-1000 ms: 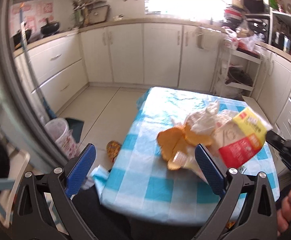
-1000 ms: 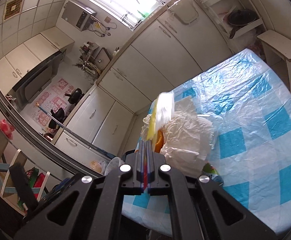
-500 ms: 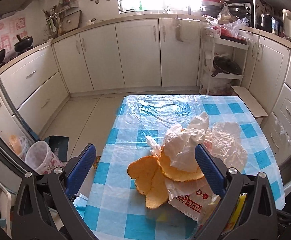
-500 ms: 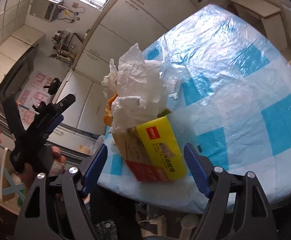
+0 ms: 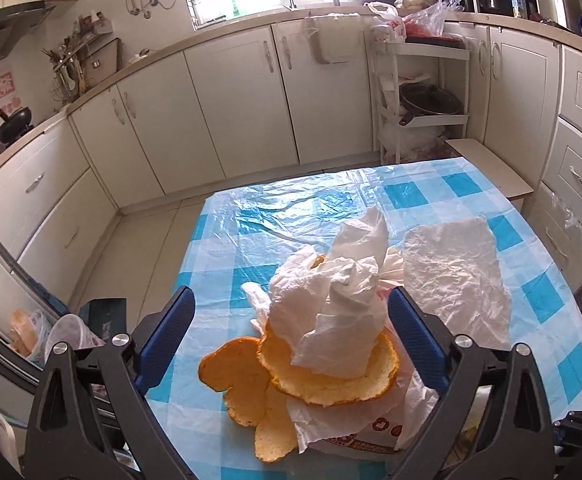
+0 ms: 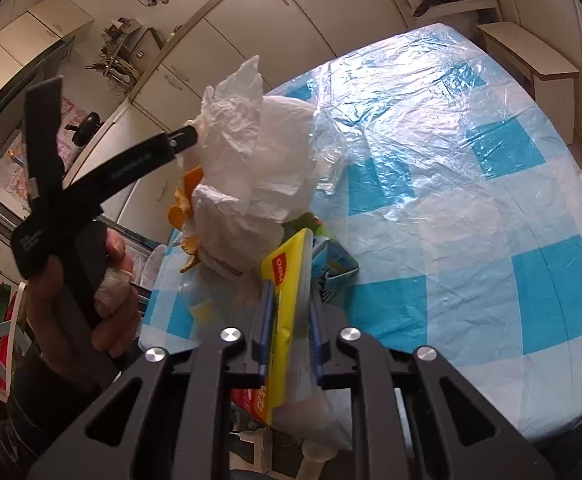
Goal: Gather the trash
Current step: 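Grasp the white tissue with the left tool while the right tool holds the package, then carry both items to the yellow bin and open the right tool over it, then open the left tool to drop the white tissue into the yellow bin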
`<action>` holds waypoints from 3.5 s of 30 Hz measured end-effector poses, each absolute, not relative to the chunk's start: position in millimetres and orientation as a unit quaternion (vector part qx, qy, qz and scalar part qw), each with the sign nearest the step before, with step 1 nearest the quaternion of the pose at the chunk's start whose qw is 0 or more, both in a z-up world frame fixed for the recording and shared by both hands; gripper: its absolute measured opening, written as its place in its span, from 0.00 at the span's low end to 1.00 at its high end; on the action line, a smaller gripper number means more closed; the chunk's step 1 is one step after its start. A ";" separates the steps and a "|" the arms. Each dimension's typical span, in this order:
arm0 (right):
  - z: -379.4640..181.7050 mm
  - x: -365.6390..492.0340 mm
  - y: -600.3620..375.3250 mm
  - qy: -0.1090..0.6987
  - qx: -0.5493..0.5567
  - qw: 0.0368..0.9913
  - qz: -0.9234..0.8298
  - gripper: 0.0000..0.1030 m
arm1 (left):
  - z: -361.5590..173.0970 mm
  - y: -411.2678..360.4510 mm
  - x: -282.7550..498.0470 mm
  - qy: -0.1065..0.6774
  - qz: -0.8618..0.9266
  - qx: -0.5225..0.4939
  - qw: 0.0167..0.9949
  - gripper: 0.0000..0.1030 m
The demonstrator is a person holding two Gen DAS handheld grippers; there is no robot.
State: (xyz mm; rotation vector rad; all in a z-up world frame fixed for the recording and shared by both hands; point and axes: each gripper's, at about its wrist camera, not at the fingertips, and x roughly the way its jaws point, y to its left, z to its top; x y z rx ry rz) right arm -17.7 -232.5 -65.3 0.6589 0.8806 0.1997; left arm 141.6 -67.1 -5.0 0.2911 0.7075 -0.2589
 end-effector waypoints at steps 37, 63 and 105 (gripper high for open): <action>-22.9 -69.9 -286.5 0.313 0.435 0.833 0.138 0.11 | -15.5 -57.4 172.6 0.406 -0.139 0.120 0.895 0.39; 38.0 -135.5 -427.4 0.161 0.391 0.905 -0.040 0.11 | 83.4 -72.7 78.1 0.372 -0.411 -0.067 0.830 0.12; -4.3 -93.4 -501.5 0.268 0.344 0.891 -0.125 0.58 | -24.3 -323.7 75.4 0.485 -0.404 0.067 0.773 0.69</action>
